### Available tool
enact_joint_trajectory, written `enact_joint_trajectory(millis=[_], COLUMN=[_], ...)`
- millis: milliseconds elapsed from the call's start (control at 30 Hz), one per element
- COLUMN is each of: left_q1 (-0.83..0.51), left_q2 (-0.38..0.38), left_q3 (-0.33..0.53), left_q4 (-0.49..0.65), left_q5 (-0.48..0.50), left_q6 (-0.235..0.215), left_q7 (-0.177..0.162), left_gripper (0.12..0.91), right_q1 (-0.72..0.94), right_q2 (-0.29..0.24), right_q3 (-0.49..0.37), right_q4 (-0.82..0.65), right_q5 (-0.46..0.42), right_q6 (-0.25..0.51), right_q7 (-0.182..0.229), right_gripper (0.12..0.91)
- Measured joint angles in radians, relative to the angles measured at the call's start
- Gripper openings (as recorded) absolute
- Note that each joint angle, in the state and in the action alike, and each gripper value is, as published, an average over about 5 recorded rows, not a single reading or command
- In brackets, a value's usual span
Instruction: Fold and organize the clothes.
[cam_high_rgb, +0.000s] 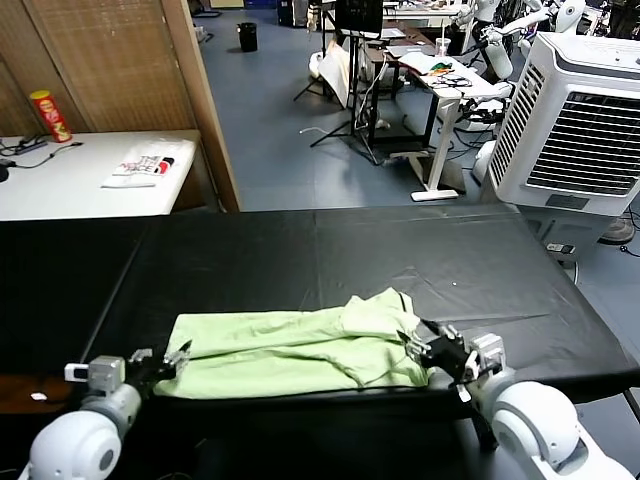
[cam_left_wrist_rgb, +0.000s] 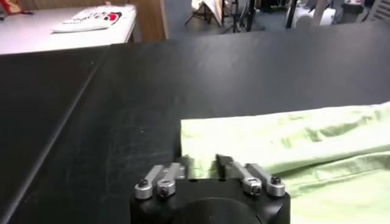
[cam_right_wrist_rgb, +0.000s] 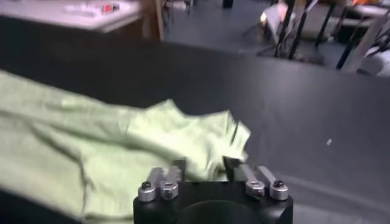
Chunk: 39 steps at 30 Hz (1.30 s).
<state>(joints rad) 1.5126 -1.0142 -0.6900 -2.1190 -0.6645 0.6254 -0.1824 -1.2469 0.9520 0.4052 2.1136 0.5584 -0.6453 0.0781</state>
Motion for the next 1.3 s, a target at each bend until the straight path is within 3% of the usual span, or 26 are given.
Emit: enact_joint_trajectory(millis=[133,567,667,800,1067,1167,1300], left_q1=[-0.048,-0.167,-0.171,-0.176,-0.202,-0.207,-0.216], left_q2=[-0.016,-0.056,-0.056,-0.058,-0.074,-0.082,-0.094], left_q3=[0.01,0.063,0.062,0.06,0.061,0.063,0.069], left_q4=[0.043,0.163,0.177,0.194,0.233,0.243,0.257], left_q5=[-0.041,-0.089,-0.103,-0.12,-0.119,-0.097,-0.051], left_q6=[-0.034,-0.029,-0.025,-0.021,-0.028,-0.047,-0.077], left_q7=[-0.01,-0.013,-0.013,-0.013,-0.016,-0.016,-0.014], left_gripper=[0.793,0.798,0.791,0.658,0.21,0.138,0.137], right_q1=[0.093,0.299,0.31,0.315,0.295,0.281,0.264], right_q2=[0.051,0.195,0.208,0.219,0.254,0.27,0.29], right_q3=[-0.04,-0.163,-0.174,-0.18,-0.175,-0.167,-0.155], right_q4=[-0.099,-0.387,-0.412,-0.432,-0.441,-0.44,-0.442], right_q5=[-0.038,-0.114,-0.118,-0.125,-0.168,-0.186,-0.195], right_q6=[0.02,0.028,0.028,0.031,0.067,0.084,0.096], right_q7=[0.002,-0.032,-0.035,-0.039,-0.024,-0.003,0.009], right_gripper=[0.798,0.791,0.746,0.627,0.216,0.144,0.138])
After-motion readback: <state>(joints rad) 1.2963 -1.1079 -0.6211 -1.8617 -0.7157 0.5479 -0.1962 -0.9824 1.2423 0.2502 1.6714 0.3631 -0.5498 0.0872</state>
